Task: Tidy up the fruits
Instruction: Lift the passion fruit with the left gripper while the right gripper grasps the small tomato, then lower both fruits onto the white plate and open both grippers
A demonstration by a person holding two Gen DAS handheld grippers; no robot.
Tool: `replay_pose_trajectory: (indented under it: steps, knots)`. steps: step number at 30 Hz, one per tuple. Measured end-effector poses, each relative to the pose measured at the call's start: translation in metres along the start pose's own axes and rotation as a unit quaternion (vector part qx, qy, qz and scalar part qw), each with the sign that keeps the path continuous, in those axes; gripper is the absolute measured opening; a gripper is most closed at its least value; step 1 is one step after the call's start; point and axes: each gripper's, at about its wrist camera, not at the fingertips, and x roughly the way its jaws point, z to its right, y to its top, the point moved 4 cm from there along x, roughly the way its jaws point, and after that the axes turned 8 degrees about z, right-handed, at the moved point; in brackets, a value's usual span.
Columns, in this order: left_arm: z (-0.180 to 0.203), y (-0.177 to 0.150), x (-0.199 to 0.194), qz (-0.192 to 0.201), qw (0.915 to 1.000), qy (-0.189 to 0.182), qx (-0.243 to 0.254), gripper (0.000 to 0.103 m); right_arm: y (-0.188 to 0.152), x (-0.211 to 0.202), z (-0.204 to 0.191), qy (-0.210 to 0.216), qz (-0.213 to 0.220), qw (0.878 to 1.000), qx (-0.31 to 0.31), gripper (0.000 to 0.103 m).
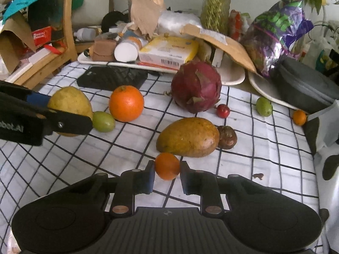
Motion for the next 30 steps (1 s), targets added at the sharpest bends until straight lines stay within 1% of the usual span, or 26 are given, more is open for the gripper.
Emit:
replay_pose_trajectory:
  steps: [8, 15, 22, 30]
  knots:
    - [0.027, -0.011, -0.022, 0.013, 0.9992, -0.03, 0.025, 0.063, -0.001, -0.041, 0.003, 0.018, 0.022, 0.999, 0.021, 0.026]
    - [0.046, -0.034, -0.04, 0.003, 0.9985, -0.044, 0.033, 0.063, -0.016, -0.071, 0.004, 0.027, 0.023, 0.998, 0.044, 0.026]
    - [0.059, -0.057, -0.048, -0.017, 0.9978, -0.055, 0.033, 0.063, -0.032, -0.092, 0.004, 0.043, 0.011, 0.996, 0.072, 0.026]
    - [0.074, -0.08, -0.038, -0.044, 0.9954, -0.065, 0.056, 0.064, -0.051, -0.096, 0.003, 0.051, -0.028, 0.992, 0.11, 0.026]
